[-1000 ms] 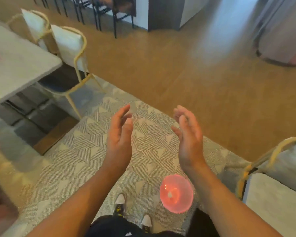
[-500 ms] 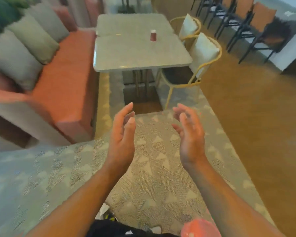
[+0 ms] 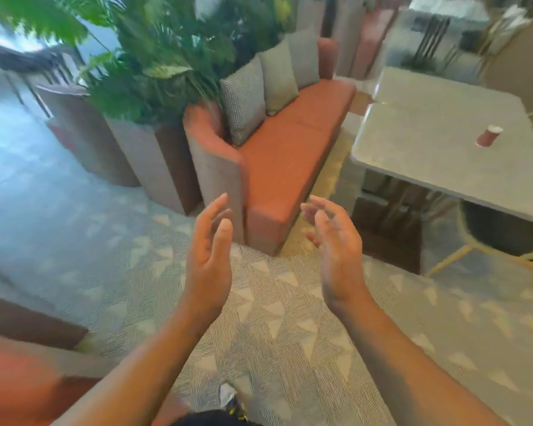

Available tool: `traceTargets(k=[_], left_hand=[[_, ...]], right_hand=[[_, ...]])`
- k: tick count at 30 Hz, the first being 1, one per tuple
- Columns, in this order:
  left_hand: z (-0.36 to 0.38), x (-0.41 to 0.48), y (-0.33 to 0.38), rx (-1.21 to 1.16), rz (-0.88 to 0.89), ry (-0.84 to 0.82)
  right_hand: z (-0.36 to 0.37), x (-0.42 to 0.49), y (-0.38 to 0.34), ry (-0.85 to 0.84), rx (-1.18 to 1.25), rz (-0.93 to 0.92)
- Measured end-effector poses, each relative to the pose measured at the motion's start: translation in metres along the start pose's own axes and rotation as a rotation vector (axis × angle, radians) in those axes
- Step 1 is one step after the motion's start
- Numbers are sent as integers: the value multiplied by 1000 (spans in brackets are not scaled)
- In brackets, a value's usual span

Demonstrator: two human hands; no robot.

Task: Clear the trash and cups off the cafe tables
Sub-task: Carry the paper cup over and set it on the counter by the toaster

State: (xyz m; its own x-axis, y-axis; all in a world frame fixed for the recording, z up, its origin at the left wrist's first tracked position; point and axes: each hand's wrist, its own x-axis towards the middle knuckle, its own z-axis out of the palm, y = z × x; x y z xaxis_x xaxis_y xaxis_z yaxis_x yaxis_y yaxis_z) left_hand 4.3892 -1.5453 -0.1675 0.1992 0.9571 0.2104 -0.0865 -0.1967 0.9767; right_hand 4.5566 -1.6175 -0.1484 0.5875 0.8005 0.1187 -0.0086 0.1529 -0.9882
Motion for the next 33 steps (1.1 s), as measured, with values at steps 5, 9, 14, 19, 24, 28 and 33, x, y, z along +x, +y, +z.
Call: traceTargets(k=[5,9,14,19,24,28,33], left_hand=[[-78,48,4,8,21,151],[-130,73,3,25,29,270],[-182,103,-4,45,13,422],[-228,136,-19,84,12,537],[-270,189,-39,118,-11,663],[-301,254,-49,139,-6,768],[-333,336,-53,132,11,863]], right_hand=[[101,41,15,-125,29,16],[172,59,29,-251,52,38],[250,82,43,-387,83,79],[323,114,63,-510,100,106],[404,163,87,-667,135,130],[475,214,96,-772,150,152],[556,280,98,-868,161,145]])
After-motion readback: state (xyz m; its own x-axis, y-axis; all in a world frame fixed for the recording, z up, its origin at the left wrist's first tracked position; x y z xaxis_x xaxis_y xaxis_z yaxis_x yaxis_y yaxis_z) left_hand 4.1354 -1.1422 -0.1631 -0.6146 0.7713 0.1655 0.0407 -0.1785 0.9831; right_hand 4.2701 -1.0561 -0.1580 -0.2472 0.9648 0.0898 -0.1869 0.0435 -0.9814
